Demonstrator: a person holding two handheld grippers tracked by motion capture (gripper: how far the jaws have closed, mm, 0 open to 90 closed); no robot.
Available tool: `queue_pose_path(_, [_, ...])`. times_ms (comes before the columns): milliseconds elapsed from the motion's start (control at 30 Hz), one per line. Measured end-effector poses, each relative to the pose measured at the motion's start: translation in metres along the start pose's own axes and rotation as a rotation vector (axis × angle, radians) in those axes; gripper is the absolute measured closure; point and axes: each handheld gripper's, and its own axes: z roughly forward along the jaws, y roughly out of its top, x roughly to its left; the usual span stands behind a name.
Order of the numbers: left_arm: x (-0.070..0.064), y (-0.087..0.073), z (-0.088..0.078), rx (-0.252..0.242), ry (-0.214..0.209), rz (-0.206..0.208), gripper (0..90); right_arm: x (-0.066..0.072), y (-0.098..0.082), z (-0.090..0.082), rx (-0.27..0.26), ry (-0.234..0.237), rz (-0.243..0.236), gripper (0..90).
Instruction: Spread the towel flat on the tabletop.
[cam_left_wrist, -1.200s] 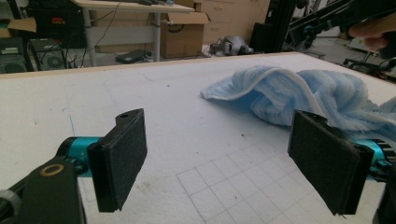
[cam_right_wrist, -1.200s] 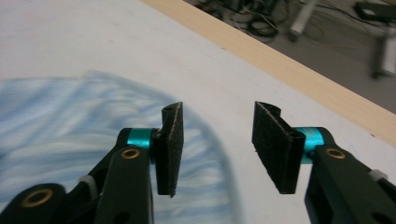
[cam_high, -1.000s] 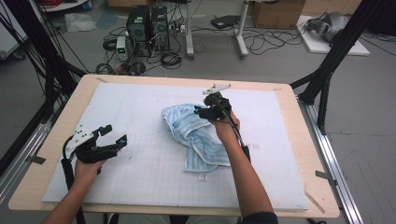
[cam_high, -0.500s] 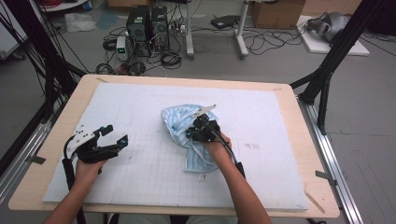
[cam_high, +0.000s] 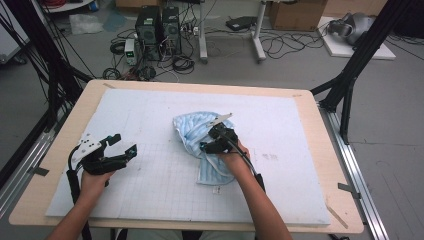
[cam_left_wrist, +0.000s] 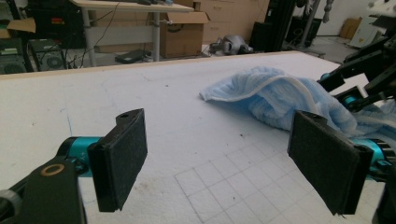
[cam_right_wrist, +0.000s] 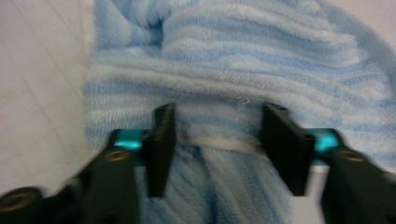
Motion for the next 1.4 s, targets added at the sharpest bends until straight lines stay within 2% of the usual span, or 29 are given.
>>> queue_pose_path(33, [0.0, 0.0, 0.0, 0.0, -0.001, -0.001, 20.2, 0.0, 0.0, 0.0, -0.003, -0.016, -0.018, 72.7])
queue_pose_path(67, [0.0, 0.0, 0.0, -0.004, -0.001, -0.005, 20.2, -0.001, 0.0, 0.0, -0.011, -0.008, -0.014, 78.2])
queue_pose_path(100, [0.0, 0.0, 0.0, -0.004, 0.0, -0.005, 20.2, -0.003, 0.001, -0.002, -0.017, -0.002, -0.02, 79.7])
queue_pose_path(133, [0.001, 0.0, 0.0, -0.004, 0.001, -0.006, 20.2, -0.004, 0.001, -0.006, -0.027, -0.008, -0.032, 80.0])
queue_pose_path(233, [0.001, 0.0, 0.0, -0.003, 0.0, -0.007, 20.2, -0.012, 0.0, -0.018, -0.055, -0.013, 0.008, 77.9])
queue_pose_path(300, [0.0, 0.0, 0.0, 0.0, 0.0, -0.001, 20.3, -0.028, -0.001, -0.029, -0.069, -0.038, 0.046, 77.2])
queue_pose_path(333, [0.0, 0.0, 0.0, 0.0, -0.001, -0.001, 20.3, -0.028, -0.001, -0.029, -0.069, -0.038, 0.046, 77.2])
queue_pose_path(400, [0.0, 0.0, 0.0, -0.004, 0.001, -0.006, 20.3, -0.038, -0.001, -0.037, -0.081, -0.041, 0.074, 76.4])
queue_pose_path(433, [0.001, 0.0, 0.0, -0.001, 0.001, -0.004, 20.3, -0.042, -0.001, -0.039, -0.081, -0.049, 0.083, 75.4])
queue_pose_path(467, [0.001, 0.0, 0.0, 0.0, 0.001, -0.002, 20.3, -0.051, -0.001, -0.043, -0.069, -0.081, 0.09, 76.8])
queue_pose_path(567, [0.0, 0.0, 0.001, 0.0, 0.0, -0.005, 20.3, -0.059, -0.002, -0.044, -0.059, -0.108, 0.09, 76.4])
queue_pose_path(600, [0.0, 0.0, 0.001, -0.001, -0.001, -0.006, 20.3, -0.063, -0.004, -0.043, -0.052, -0.121, 0.101, 74.6])
queue_pose_path(633, [0.001, 0.0, 0.001, 0.0, 0.001, -0.004, 20.3, -0.07, -0.007, -0.042, -0.046, -0.168, 0.134, 53.8])
queue_pose_path(667, [0.001, 0.0, 0.001, -0.001, 0.002, -0.008, 20.3, -0.07, -0.007, -0.042, -0.046, -0.168, 0.134, 53.8])
queue_pose_path(700, [0.001, 0.0, 0.0, -0.002, 0.002, -0.009, 20.3, -0.072, -0.007, -0.043, -0.064, -0.186, 0.189, 46.0])
queue_pose_path(733, [0.001, 0.0, 0.0, -0.004, 0.001, -0.01, 20.3, -0.073, -0.007, -0.046, -0.097, -0.161, 0.225, 46.1])
queue_pose_path(767, [0.001, -0.001, 0.001, -0.004, 0.001, -0.011, 20.3, -0.071, -0.007, -0.049, -0.126, -0.153, 0.225, 46.4])
queue_pose_path(833, [0.001, -0.001, 0.001, 0.0, 0.001, -0.008, 20.3, -0.055, -0.001, -0.055, -0.154, -0.105, 0.166, 49.3])
queue_pose_path(867, [0.001, -0.001, 0.001, 0.0, 0.0, -0.007, 20.3, -0.055, -0.001, -0.055, -0.154, -0.105, 0.166, 49.3])
queue_pose_path(967, [0.001, 0.0, 0.0, -0.004, 0.001, -0.008, 20.3, -0.033, 0.002, -0.057, -0.174, -0.042, 0.115, 49.7])
queue_pose_path(1067, [0.001, 0.0, 0.0, -0.005, 0.001, -0.008, 20.3, -0.015, 0.001, -0.047, -0.131, -0.028, 0.064, 46.6])
queue_pose_path(1100, [0.001, 0.0, 0.0, -0.005, 0.003, -0.007, 20.3, -0.008, -0.001, -0.035, -0.08, -0.07, 0.033, 47.1])
queue_pose_path(1133, [0.0, 0.0, 0.0, -0.005, 0.0, -0.005, 20.3, -0.008, -0.001, -0.035, -0.08, -0.07, 0.033, 47.1])
queue_pose_path(1167, [0.0, 0.0, 0.0, -0.005, 0.001, -0.005, 20.3, -0.005, -0.002, -0.03, -0.039, -0.121, 0.006, 53.3])
queue_pose_path(1200, [0.0, 0.0, 0.0, -0.005, 0.0, -0.006, 20.3, -0.005, -0.003, -0.026, -0.008, -0.175, -0.038, 78.2])
queue_pose_path(1233, [0.0, 0.0, 0.0, -0.004, 0.0, -0.006, 20.3, -0.005, -0.003, -0.026, -0.008, -0.175, -0.038, 78.2])
queue_pose_path(1267, [0.001, 0.0, 0.0, -0.004, 0.002, -0.008, 20.3, -0.009, -0.003, -0.032, -0.032, -0.194, -0.055, 84.9])
queue_pose_path(1333, [0.001, 0.0, 0.0, -0.004, 0.001, -0.01, 20.3, -0.017, -0.002, -0.042, -0.071, -0.183, -0.019, 85.1])
queue_pose_path(1400, [0.001, 0.0, 0.001, -0.001, 0.001, -0.01, 20.3, -0.022, -0.002, -0.046, -0.07, -0.2, -0.022, 85.0])
